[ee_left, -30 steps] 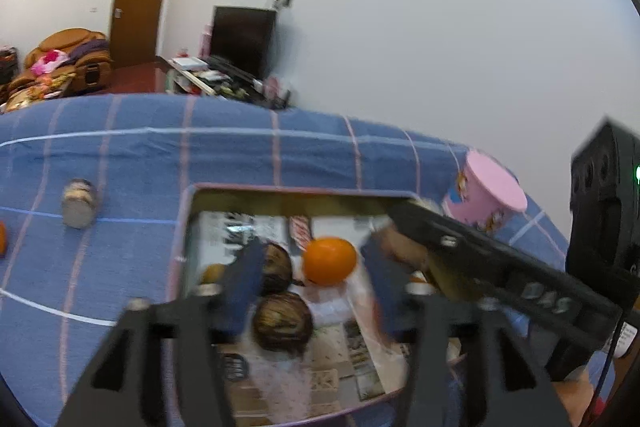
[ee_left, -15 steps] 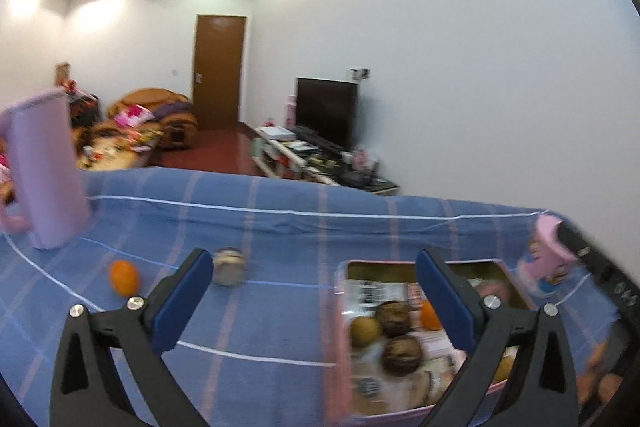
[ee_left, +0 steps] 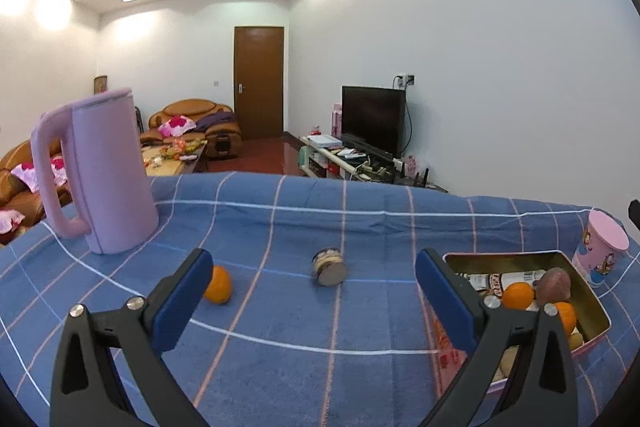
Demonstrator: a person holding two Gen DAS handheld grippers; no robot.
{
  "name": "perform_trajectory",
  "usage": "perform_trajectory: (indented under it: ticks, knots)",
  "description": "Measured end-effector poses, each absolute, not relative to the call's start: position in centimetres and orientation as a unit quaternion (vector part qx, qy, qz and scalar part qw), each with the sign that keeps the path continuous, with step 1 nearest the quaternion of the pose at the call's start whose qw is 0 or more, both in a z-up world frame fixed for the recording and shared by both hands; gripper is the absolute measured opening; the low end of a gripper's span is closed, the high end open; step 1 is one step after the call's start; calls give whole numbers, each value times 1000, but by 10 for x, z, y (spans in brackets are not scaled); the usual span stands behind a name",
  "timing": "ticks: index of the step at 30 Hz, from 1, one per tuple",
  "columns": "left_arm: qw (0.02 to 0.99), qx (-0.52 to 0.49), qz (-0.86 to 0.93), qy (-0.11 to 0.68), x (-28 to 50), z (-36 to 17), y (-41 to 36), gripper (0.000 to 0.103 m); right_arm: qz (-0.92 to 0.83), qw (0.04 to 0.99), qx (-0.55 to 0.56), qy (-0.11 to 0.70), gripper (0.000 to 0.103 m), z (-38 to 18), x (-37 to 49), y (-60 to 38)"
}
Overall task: Organize fruits
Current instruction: 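Move both open grippers back toward the orange on the bedspread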
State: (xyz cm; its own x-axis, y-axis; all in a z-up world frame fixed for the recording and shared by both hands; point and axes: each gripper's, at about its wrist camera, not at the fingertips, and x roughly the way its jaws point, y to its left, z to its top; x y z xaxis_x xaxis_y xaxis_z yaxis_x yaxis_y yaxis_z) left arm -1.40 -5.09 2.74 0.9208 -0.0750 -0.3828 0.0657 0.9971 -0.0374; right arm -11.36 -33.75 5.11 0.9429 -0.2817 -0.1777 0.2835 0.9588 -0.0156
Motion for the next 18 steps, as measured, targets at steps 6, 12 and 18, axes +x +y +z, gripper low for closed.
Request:
perform_trajectory:
  ticks: [6,12,18]
  knots:
    - [972,-32,-38,229,-2,17,-43,103,-156,980,8,126,74,46,-108,-348]
    - [970,-40,-49,235,1,12,-43,103,-139,979,21,146,74,42,-101,-354]
    - [966,-76,-61,240,5,8,-38,103,-142,979,15,148,74,39,-99,-353]
